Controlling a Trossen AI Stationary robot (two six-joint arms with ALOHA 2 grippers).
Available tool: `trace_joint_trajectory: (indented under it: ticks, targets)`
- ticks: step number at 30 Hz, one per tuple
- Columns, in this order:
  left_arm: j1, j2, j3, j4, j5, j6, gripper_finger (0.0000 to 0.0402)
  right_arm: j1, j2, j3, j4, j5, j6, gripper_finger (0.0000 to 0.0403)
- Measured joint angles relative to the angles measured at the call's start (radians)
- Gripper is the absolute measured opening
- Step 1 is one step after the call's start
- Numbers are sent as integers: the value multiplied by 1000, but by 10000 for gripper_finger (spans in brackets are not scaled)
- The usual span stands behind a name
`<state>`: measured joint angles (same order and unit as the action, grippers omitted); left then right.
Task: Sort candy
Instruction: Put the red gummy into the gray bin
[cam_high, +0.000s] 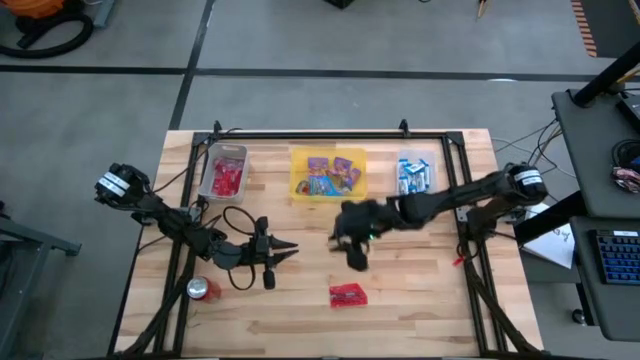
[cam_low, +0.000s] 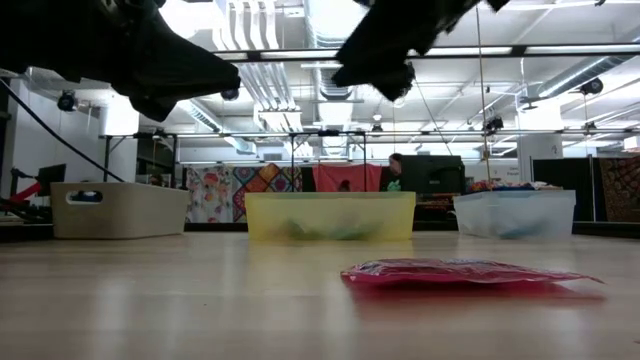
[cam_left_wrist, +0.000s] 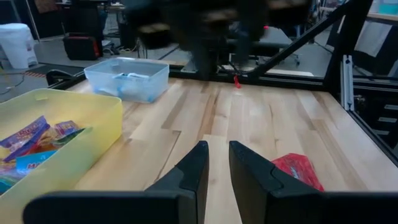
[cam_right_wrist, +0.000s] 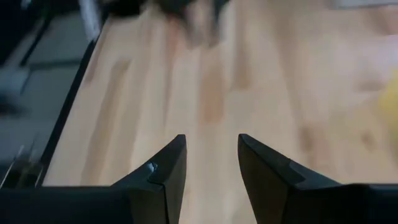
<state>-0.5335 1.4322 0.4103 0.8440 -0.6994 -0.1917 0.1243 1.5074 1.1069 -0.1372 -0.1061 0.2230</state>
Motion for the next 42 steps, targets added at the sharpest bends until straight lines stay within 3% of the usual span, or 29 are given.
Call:
trace_joint_trajectory:
  ticks: [4,10,14,22,42]
  targets:
    - [0,0,0,0,0,0,47,100,0,0,-89,7,-23,135]
    - [0,0,6,-1,0,0,47,236,7,0,-133,196,17,141]
    - [0,0,12,-1,0,0,47,291,7,0,-152,264,83,153]
    - [0,2,21,0,1,0,47,346,36,0,-165,267,231,199]
    - [0,2,21,-12,3,60,47,436,269,0,-164,318,409,201]
